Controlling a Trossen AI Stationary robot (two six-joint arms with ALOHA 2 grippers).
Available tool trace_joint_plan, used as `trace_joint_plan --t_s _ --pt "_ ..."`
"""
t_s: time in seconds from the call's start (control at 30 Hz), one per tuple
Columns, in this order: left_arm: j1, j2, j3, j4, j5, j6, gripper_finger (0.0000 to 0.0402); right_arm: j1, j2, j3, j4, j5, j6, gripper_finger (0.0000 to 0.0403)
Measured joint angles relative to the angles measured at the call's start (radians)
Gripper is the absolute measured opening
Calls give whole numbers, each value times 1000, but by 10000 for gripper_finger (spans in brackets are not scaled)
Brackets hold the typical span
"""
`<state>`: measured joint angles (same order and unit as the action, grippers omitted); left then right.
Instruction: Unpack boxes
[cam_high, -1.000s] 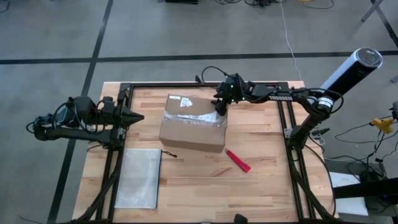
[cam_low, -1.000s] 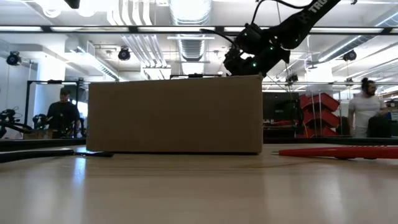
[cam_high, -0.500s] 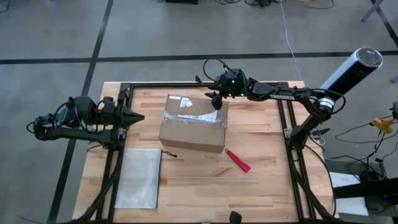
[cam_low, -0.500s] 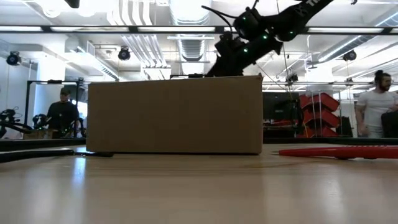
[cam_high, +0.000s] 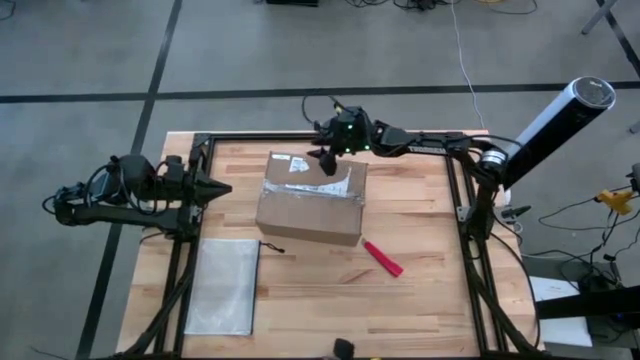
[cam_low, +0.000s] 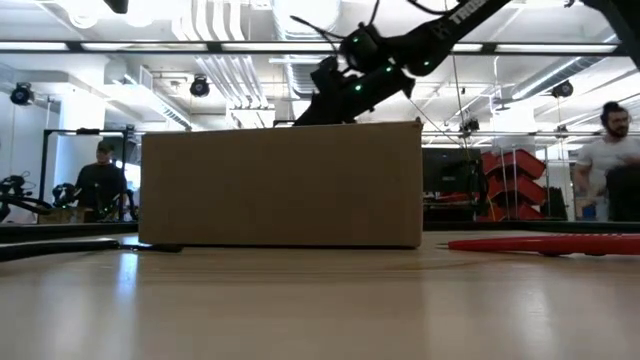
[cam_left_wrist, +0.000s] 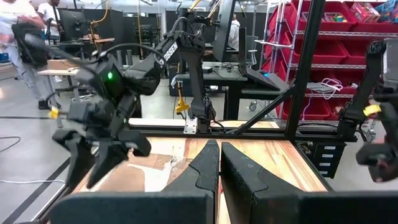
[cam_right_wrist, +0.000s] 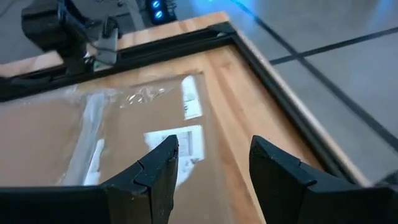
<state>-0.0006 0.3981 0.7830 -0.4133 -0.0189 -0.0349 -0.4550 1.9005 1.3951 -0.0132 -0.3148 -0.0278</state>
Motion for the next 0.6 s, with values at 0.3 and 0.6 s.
trace_joint_plan --t_s 0.3,0.6 --pt "0 0 0 0 0 0 0 36 17 7 -93 2 -31 169" --pt "0 0 0 1 0 0 0 74 32 13 -182 4 -60 169"
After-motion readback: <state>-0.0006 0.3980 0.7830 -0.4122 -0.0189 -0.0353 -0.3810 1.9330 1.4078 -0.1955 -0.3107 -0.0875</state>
